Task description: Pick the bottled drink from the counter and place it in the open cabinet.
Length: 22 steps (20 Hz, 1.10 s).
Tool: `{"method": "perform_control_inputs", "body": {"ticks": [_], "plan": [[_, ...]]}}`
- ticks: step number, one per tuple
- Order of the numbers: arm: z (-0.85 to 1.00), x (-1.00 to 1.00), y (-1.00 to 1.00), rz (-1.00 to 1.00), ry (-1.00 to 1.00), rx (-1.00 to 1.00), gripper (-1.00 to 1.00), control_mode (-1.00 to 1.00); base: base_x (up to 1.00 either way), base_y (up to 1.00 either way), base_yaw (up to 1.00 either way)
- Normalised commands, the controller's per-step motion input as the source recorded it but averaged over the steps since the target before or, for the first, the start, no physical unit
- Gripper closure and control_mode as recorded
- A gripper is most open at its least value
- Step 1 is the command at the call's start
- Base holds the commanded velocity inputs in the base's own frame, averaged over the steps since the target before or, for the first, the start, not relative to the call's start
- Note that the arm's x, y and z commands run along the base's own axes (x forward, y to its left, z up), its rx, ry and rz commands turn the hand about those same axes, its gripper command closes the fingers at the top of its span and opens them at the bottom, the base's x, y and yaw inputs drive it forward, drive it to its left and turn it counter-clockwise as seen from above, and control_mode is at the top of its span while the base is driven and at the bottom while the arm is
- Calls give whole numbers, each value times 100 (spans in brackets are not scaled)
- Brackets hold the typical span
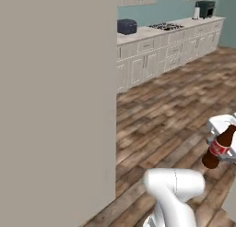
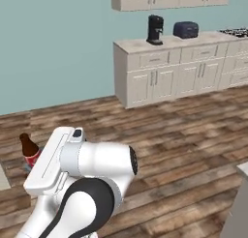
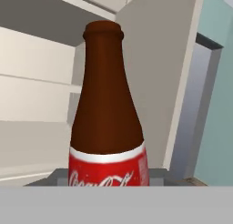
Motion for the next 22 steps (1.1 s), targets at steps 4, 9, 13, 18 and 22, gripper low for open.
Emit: {"method": "perform_control_inputs", "body": {"ticks": [4,9,13,18,22], "plan": [[0,0,0,0,0,0,100,100,24,-3,44],[0,0,0,0,0,0,100,100,11,-6,46],[0,0,0,0,0,0,100,100,7,-9,46],[0,0,0,0,0,0,100,100,3,-5,46],[0,0,0,0,0,0,100,100,0,-4,47]]}}
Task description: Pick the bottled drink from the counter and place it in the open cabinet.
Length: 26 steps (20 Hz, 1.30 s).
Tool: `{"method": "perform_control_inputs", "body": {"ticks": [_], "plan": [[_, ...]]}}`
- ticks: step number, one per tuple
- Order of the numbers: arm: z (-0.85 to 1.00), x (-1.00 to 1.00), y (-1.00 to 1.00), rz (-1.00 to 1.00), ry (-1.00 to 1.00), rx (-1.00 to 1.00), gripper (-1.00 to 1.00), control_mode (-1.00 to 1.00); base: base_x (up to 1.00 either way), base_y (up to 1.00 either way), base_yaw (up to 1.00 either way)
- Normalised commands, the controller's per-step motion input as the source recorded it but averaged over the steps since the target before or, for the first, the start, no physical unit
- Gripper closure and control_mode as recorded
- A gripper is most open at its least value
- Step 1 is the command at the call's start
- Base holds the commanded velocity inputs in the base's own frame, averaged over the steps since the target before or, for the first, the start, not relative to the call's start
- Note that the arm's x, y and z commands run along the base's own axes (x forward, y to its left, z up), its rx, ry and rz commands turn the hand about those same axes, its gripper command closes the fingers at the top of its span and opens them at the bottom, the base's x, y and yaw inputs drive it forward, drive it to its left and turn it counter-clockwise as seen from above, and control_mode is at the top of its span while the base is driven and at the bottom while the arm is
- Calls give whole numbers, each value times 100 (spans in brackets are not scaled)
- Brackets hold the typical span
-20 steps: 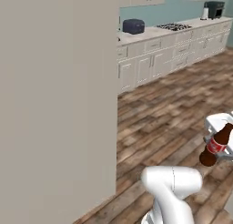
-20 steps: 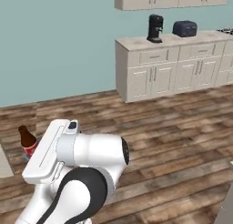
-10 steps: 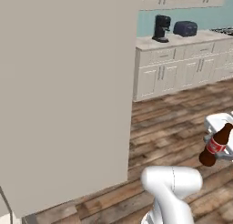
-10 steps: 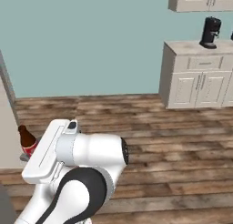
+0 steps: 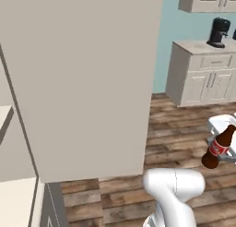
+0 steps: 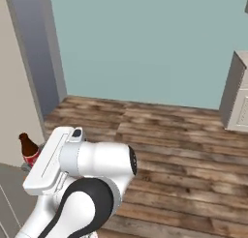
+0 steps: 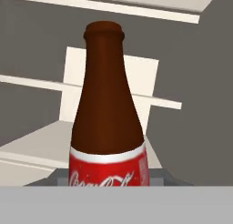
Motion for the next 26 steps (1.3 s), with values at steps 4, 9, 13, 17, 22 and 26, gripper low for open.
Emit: {"method": "perform_control_inputs", "body": {"ticks": [4,9,13,17,22,26], "plan": [[0,0,0,0,0,0,100,100,0,-6,46],[0,0,0,0,0,0,100,100,0,-12,45],[0,0,0,0,0,0,100,100,0,-18,44],[0,0,0,0,0,0,100,100,0,-16,44],[0,0,0,0,0,0,100,100,-15,-2,43],[0,0,0,0,0,0,100,100,-27,0,40]]}}
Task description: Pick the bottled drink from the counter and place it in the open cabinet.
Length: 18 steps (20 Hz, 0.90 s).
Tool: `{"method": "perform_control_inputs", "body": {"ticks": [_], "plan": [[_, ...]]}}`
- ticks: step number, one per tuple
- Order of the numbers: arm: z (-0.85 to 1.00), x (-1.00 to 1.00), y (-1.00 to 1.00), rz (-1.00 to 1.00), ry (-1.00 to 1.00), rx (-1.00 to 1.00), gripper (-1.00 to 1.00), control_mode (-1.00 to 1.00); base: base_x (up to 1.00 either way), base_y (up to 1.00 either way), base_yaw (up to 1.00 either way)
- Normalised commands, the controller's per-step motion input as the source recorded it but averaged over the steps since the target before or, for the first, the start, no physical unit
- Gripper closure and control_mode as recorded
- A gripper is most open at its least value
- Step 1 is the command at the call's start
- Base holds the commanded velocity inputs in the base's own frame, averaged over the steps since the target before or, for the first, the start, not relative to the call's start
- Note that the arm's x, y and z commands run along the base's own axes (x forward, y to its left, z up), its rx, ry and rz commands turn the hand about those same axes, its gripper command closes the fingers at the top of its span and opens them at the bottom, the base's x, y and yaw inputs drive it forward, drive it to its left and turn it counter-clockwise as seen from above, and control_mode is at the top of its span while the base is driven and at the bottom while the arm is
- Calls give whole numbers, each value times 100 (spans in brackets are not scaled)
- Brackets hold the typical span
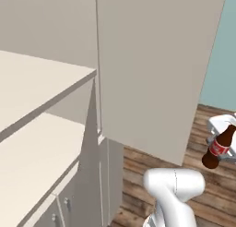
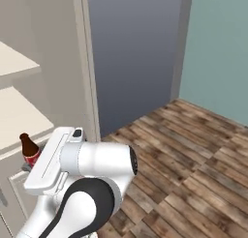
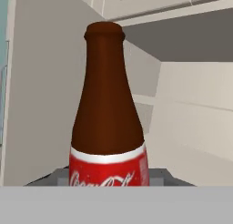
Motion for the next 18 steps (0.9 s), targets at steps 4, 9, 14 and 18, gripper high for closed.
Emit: {"method": "perform_control_inputs", "body": {"ticks": [4,9,14,18], "plan": [[0,0,0,0,0,0,100,100,-13,8,36],[0,0,0,0,0,0,100,100,-1,41,28],[0,0,0,0,0,0,100,100,-10,56,22],[0,0,0,0,0,0,100,100,-13,64,21]]}}
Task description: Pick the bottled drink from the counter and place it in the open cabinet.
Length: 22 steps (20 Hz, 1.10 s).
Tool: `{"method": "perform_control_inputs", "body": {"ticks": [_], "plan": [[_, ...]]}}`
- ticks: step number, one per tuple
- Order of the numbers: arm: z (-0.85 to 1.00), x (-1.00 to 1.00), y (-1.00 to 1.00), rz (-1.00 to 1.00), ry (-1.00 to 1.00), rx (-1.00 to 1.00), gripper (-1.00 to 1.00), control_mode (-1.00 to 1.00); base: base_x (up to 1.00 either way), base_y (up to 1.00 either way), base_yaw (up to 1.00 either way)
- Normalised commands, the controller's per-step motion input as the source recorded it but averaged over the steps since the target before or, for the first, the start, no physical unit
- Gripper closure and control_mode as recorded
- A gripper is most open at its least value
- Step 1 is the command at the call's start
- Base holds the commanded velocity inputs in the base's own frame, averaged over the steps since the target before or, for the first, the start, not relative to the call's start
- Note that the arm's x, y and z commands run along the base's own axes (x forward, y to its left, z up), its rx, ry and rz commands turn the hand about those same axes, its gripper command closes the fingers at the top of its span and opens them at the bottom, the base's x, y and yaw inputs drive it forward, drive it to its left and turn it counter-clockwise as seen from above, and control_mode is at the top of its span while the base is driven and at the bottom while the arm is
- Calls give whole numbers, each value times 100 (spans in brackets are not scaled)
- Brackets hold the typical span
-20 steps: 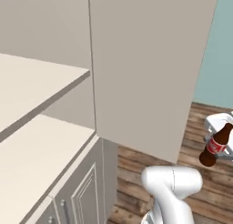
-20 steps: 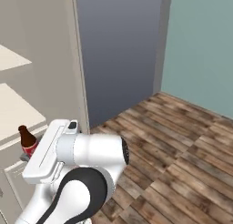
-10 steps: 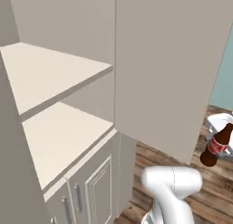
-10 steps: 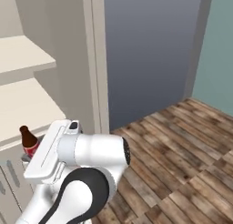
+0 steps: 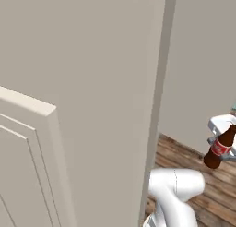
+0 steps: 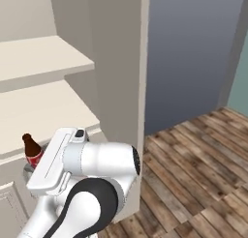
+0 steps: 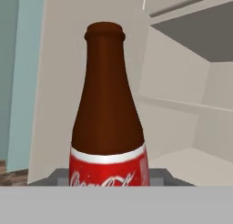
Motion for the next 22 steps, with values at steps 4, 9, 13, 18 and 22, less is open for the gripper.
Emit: {"method": "perform_control_inputs", "body": {"ticks": [4,9,13,18,22], "plan": [[0,0,0,0,0,0,100,100,-12,68,22],[0,0,0,0,0,0,100,100,-8,63,22],[0,0,0,0,0,0,100,100,-1,53,23],[0,0,0,0,0,0,100,100,8,-2,26],[0,0,0,0,0,0,100,100,14,-48,24]]}}
